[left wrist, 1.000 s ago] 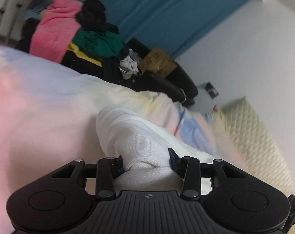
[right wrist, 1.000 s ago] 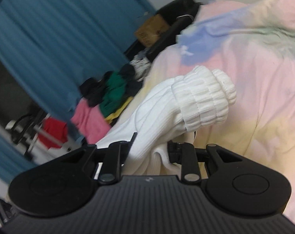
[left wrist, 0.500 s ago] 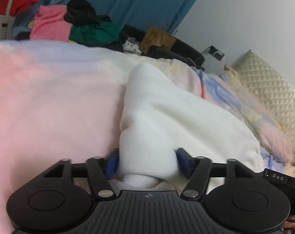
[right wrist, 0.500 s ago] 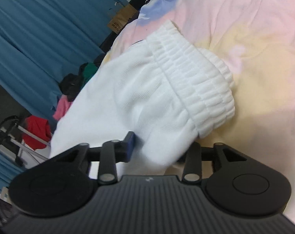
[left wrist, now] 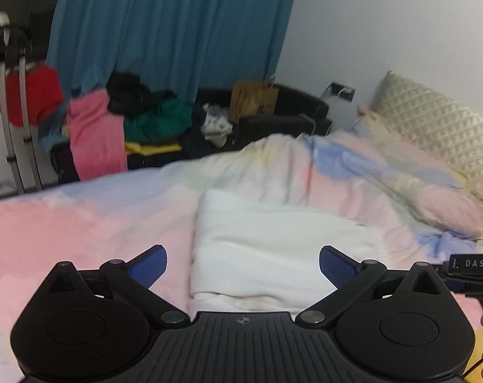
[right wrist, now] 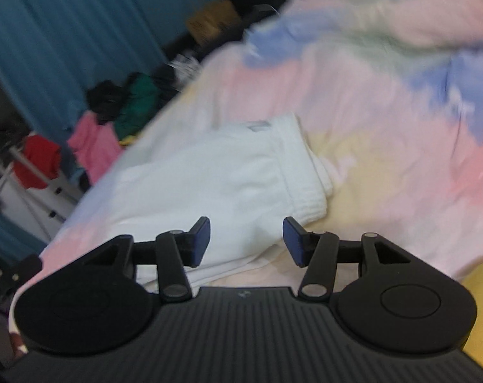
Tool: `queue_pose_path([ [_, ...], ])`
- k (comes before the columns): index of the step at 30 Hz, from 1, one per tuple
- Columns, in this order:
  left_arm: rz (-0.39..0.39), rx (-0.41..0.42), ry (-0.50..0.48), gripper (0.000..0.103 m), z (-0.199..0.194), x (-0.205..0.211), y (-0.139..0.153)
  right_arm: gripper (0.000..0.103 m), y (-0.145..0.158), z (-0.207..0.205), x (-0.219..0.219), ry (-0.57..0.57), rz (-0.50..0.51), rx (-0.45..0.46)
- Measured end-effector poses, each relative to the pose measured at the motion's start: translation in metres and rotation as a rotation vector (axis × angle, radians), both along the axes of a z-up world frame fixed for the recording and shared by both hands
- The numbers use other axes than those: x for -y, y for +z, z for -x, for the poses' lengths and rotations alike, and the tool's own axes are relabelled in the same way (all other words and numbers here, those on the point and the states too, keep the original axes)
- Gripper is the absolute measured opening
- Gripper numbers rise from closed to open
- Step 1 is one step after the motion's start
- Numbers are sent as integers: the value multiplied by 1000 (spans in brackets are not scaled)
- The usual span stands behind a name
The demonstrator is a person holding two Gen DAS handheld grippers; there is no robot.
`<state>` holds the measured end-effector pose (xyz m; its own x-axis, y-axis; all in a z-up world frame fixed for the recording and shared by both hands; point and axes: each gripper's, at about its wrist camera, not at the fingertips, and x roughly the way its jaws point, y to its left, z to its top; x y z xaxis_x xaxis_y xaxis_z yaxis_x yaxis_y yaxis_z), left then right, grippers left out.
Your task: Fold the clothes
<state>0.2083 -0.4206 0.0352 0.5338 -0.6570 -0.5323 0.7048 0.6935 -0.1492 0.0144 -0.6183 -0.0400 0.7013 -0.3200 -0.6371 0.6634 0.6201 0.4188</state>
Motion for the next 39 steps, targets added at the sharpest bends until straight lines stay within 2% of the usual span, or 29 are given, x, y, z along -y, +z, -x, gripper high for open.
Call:
queue_pose_path([
  [3, 17, 76, -8, 103, 44, -21, 29, 55, 34, 26, -30, 54, 77, 39],
  [5, 6, 150, -16, 103, 76, -32, 46, 72, 53, 41, -46, 75, 125, 68],
  [6, 4, 169, -14, 103, 90, -38, 53, 85, 60, 50, -55, 78, 153, 90],
  [7, 12, 175, -13, 103, 103, -45, 60, 89, 68, 60, -66, 83, 189, 113],
  [10, 45, 180, -4, 103, 135, -67, 75, 89, 85, 87, -97, 106, 279, 157],
  [15, 86, 196, 6, 103, 178, -106, 86, 89, 83, 118, -134, 115, 349, 197],
  [20, 87, 238, 2, 103, 209, -131, 77, 89, 59, 129, -160, 97, 414, 201],
  [25, 35, 311, 5, 103, 229, -138, 52, 89, 33, 126, -183, 99, 494, 156],
  [34, 28, 269, 50, 103, 219, -147, 8, 89, 4, 117, -206, 126, 581, 134],
  [39, 19, 237, 71, 103, 210, -155, -11, 89, -14, 113, -208, 123, 539, 112],
])
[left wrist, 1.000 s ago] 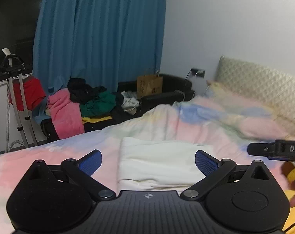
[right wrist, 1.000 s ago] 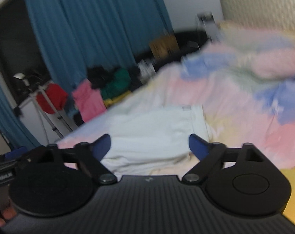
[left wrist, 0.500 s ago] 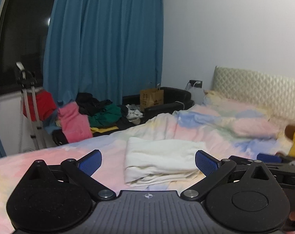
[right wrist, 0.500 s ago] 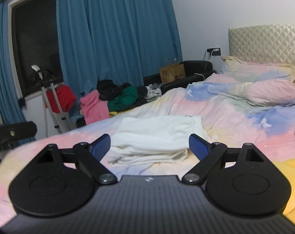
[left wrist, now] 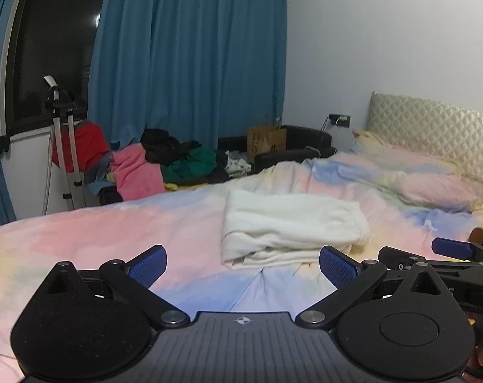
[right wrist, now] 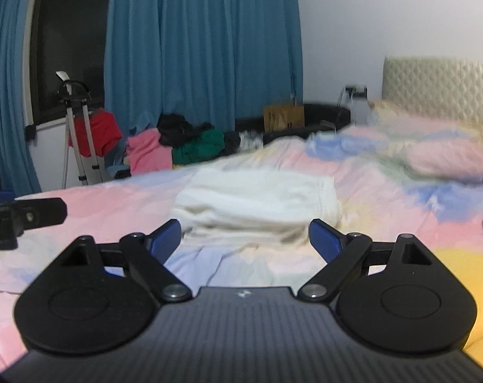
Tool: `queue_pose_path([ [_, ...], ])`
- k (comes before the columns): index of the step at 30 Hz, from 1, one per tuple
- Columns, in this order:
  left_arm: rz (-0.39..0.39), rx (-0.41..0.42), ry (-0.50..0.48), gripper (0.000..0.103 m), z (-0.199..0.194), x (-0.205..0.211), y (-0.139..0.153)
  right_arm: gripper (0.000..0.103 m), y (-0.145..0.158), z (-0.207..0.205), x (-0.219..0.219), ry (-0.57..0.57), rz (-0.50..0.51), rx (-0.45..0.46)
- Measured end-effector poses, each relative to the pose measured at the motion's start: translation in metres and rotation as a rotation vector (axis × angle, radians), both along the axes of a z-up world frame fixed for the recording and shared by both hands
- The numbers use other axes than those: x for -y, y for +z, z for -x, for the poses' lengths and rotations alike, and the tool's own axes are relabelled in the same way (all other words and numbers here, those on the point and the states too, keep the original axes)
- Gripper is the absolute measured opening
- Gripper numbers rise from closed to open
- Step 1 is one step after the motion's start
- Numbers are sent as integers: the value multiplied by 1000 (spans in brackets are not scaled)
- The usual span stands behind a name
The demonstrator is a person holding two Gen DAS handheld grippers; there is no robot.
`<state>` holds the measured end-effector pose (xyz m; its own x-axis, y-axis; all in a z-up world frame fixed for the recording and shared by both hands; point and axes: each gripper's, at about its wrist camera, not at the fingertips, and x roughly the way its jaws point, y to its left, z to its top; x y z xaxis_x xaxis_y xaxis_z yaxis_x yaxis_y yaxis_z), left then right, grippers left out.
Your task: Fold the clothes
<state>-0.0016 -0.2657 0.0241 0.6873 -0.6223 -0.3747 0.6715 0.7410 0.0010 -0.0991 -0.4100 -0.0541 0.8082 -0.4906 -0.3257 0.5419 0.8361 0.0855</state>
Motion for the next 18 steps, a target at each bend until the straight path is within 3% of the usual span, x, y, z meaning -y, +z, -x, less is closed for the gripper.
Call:
queue_pose_path([
  [18, -5, -19, 0, 103, -4, -7, -9, 89, -6, -2, -5, -24, -5, -10],
])
